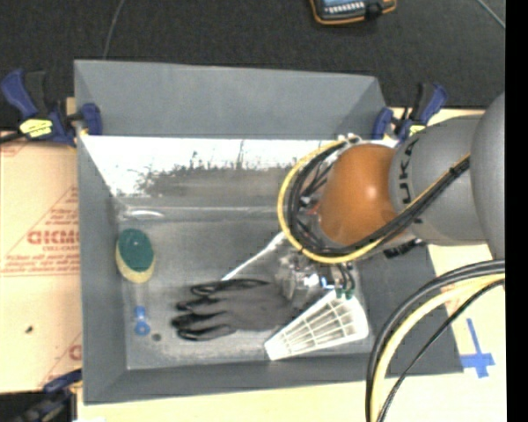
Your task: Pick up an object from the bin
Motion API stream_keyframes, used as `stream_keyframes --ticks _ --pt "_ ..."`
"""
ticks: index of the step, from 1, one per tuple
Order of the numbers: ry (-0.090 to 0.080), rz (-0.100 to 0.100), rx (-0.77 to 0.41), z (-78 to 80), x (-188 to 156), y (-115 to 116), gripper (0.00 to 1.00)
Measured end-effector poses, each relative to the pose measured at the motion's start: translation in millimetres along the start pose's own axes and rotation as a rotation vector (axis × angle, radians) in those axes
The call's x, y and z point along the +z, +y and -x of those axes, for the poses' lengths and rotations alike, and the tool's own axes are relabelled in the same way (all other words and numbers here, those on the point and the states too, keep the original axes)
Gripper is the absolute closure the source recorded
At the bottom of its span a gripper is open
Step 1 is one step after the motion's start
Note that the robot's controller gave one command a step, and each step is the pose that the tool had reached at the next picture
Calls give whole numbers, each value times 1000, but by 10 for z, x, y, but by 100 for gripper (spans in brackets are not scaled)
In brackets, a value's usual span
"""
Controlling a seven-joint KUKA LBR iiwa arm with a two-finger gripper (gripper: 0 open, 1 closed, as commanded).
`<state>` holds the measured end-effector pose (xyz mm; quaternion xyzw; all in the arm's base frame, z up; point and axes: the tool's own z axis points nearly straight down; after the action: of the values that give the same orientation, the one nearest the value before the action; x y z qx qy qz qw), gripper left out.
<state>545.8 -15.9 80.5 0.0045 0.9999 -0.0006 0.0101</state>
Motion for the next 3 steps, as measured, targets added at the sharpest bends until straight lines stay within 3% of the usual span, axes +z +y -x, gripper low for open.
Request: stream_keyframes --ticks 1,2,3 --pt "0 -3 -96 -22 72 104 100" --pt "-8 1 -39 23 75 85 100" --pt "-6 -3 -81 -7 65 144 100"
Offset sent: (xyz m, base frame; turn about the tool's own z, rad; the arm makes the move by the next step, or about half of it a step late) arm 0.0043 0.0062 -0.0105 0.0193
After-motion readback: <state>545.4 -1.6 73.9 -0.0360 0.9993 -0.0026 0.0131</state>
